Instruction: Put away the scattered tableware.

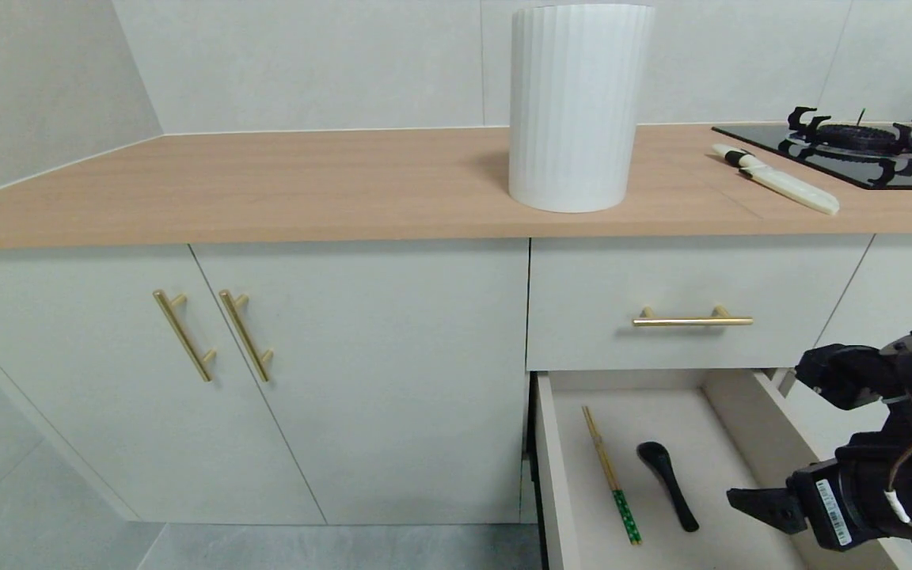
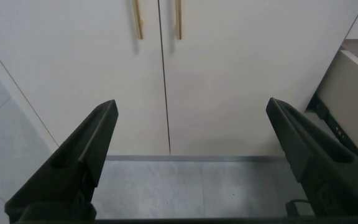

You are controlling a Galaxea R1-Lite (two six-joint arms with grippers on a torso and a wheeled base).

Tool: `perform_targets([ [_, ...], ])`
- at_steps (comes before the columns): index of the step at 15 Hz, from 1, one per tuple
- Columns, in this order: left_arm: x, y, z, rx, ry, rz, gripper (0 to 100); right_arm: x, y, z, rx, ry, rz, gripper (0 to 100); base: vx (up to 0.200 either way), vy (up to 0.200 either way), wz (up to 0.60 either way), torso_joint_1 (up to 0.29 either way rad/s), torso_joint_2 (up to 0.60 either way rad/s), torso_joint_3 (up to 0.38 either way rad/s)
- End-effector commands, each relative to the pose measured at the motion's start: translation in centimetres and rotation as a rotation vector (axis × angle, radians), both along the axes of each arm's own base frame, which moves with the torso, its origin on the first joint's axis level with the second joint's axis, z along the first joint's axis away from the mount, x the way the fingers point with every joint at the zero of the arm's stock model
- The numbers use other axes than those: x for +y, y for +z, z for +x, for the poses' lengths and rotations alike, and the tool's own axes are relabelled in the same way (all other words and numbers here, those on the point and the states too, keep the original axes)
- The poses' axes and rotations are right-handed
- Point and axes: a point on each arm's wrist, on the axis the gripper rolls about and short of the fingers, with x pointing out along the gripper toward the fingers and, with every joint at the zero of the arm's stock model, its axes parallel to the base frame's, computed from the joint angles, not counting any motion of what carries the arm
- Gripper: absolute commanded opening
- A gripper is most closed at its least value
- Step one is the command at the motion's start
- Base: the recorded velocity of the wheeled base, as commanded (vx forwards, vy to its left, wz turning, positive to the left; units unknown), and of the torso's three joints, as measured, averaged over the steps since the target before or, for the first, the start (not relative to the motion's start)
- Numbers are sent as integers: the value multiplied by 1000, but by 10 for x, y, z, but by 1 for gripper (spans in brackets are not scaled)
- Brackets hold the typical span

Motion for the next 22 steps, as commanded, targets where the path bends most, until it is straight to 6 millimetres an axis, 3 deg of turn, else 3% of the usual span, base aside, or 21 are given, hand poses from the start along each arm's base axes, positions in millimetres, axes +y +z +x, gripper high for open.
perform_targets([
  [1,0,0,0,0,0,0,100,-3,12,-10,-55,16,31,100,0,0,0,0,0,0],
  [9,0,0,0,0,-1,0,100,-2,9,-13,-34,27,18,100,0,0,0,0,0,0],
  [13,0,0,0,0,-1,1,100,-2,4,-15,9,41,-9,100,-200,0,0,4,2,-4],
  [16,0,0,0,1,0,1,100,-1,-4,-18,52,89,-30,100,-200,0,0,-1,4,6],
  [22,0,0,0,0,0,0,100,5,-31,-17,272,228,-57,100,0,0,0,0,0,0],
])
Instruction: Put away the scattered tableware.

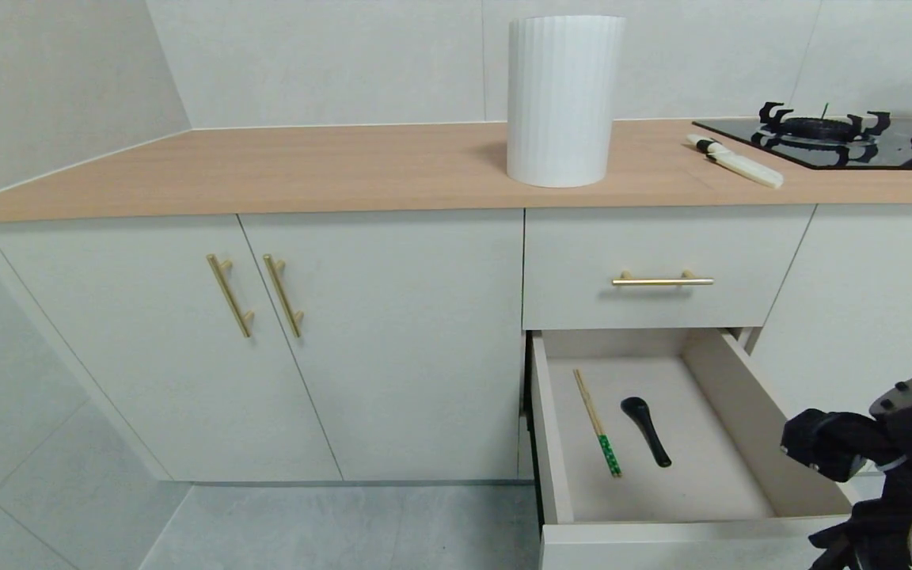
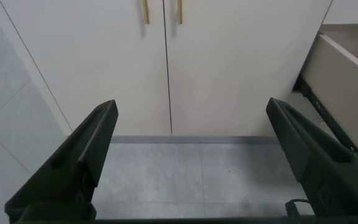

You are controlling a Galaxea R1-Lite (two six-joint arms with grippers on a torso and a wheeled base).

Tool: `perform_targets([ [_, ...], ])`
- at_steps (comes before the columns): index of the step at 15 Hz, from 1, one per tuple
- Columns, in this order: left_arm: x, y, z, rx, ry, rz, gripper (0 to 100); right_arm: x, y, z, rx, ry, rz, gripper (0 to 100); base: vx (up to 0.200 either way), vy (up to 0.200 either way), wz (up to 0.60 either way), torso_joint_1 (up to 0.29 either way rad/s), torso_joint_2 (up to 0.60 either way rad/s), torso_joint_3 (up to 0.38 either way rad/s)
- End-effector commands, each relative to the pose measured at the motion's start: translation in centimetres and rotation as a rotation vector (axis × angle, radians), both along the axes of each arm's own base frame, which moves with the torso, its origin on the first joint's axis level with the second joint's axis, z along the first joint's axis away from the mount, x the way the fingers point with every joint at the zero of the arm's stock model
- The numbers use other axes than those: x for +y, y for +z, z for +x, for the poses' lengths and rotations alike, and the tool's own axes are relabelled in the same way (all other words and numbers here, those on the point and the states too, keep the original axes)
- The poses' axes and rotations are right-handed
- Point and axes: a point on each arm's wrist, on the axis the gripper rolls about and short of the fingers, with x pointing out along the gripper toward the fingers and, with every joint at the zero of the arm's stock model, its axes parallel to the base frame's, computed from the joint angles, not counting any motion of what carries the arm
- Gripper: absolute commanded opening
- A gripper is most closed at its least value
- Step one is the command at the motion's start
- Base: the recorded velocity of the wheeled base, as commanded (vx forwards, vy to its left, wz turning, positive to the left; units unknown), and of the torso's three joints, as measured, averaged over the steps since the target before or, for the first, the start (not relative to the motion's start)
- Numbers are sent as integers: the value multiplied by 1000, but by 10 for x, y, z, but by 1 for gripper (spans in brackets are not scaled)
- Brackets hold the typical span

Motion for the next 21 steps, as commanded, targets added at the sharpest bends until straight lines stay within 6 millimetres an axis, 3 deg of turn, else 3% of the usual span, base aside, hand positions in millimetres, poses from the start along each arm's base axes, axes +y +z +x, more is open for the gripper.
perform_targets([
  [1,0,0,0,1,0,0,100,4,-15,5,70,24,-36,100,0,0,0,0,0,0],
  [6,0,0,0,0,0,0,100,12,-29,18,136,18,-68,100,0,0,0,0,0,0],
  [11,0,0,0,0,0,0,100,23,-33,39,189,-159,-14,100,0,0,0,0,0,0],
  [21,0,0,0,1,0,0,100,28,-51,63,182,-293,-52,100,0,0,0,0,0,0],
])
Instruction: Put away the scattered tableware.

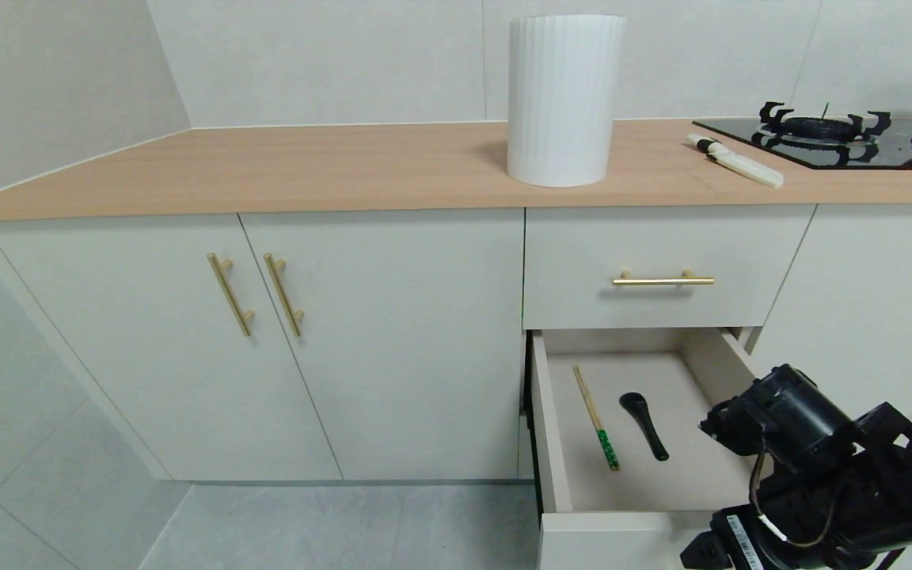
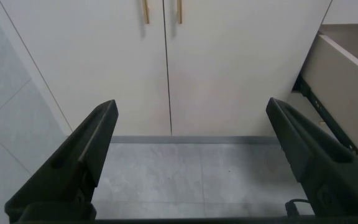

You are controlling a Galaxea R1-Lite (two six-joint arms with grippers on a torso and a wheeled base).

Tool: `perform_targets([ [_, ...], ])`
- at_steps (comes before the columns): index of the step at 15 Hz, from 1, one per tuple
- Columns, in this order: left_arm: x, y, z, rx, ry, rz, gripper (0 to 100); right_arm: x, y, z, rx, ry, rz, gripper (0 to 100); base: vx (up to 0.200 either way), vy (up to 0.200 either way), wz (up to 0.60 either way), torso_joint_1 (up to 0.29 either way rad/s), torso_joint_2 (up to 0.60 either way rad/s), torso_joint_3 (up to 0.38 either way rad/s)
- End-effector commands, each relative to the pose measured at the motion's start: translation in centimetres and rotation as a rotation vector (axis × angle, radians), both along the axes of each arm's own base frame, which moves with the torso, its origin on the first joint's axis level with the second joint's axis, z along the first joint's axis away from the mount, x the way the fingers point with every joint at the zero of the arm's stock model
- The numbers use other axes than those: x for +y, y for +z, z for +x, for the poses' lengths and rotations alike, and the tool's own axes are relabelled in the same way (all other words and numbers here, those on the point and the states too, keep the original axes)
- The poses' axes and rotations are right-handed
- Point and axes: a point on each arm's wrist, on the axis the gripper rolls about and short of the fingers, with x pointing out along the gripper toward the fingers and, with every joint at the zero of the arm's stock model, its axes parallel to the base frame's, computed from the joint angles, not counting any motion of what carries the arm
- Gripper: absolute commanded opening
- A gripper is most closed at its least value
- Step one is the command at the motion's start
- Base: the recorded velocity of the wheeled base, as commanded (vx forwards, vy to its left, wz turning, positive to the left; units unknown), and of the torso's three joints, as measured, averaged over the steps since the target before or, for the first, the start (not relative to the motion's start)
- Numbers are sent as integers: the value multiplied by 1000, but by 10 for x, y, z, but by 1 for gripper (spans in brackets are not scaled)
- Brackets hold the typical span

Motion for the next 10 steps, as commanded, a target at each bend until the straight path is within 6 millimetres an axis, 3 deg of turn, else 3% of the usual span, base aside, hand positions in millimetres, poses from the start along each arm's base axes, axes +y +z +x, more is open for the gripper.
perform_targets([
  [1,0,0,0,-1,0,0,100,-1,-5,8,-17,-34,-6,100,0,0,0,0,0,0],
  [10,0,0,0,1,0,0,100,3,-7,31,-180,-103,21,100,0,0,0,0,0,0],
])
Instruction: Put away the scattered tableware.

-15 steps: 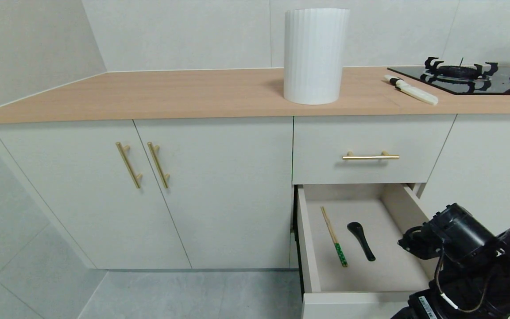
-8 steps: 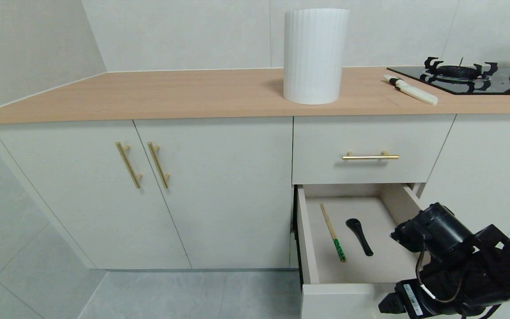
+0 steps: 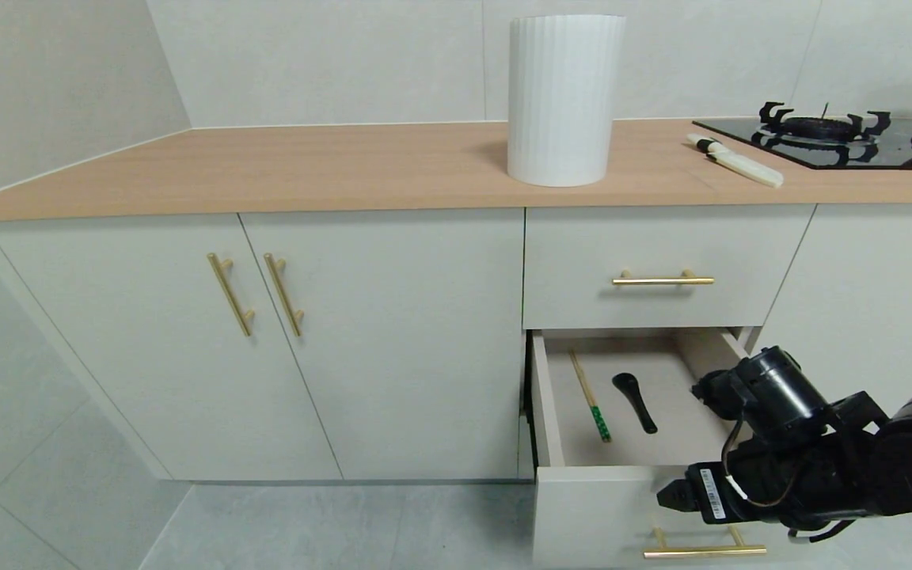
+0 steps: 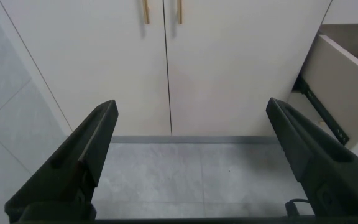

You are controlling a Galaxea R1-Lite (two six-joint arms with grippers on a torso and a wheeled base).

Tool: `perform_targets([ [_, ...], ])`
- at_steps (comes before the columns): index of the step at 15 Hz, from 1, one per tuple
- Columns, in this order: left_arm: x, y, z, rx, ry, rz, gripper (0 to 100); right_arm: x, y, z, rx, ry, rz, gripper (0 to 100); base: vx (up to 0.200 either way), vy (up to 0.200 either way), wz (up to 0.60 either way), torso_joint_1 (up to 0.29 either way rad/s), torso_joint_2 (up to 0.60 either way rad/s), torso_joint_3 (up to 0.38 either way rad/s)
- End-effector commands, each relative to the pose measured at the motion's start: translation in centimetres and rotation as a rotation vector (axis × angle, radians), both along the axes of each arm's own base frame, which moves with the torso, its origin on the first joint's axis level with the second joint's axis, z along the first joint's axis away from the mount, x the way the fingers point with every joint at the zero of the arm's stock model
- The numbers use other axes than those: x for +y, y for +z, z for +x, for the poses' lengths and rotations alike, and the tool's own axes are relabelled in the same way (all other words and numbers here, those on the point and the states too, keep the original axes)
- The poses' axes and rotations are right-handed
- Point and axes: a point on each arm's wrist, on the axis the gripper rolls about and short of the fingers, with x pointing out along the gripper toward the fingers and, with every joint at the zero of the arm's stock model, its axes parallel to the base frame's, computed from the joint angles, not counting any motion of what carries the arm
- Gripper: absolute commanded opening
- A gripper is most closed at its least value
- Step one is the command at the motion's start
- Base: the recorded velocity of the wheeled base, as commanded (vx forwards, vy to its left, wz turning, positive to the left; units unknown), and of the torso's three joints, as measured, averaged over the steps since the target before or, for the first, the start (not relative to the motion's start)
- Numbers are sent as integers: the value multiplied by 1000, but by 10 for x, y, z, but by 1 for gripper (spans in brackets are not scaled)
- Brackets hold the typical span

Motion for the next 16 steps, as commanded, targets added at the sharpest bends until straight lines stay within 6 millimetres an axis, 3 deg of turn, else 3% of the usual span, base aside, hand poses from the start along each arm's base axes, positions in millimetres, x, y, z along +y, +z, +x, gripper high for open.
perform_targets([
  [1,0,0,0,0,1,0,100,-3,0,5,-15,-11,3,100,0,0,0,0,0,0],
  [6,0,0,0,1,1,0,100,1,-8,34,-75,16,-15,100,0,0,0,0,0,0],
  [9,0,0,0,0,1,0,100,8,-1,54,-126,27,-4,100,0,0,0,0,0,0],
  [16,0,0,0,0,1,0,100,11,-22,103,-196,-28,23,100,0,0,0,0,0,0],
])
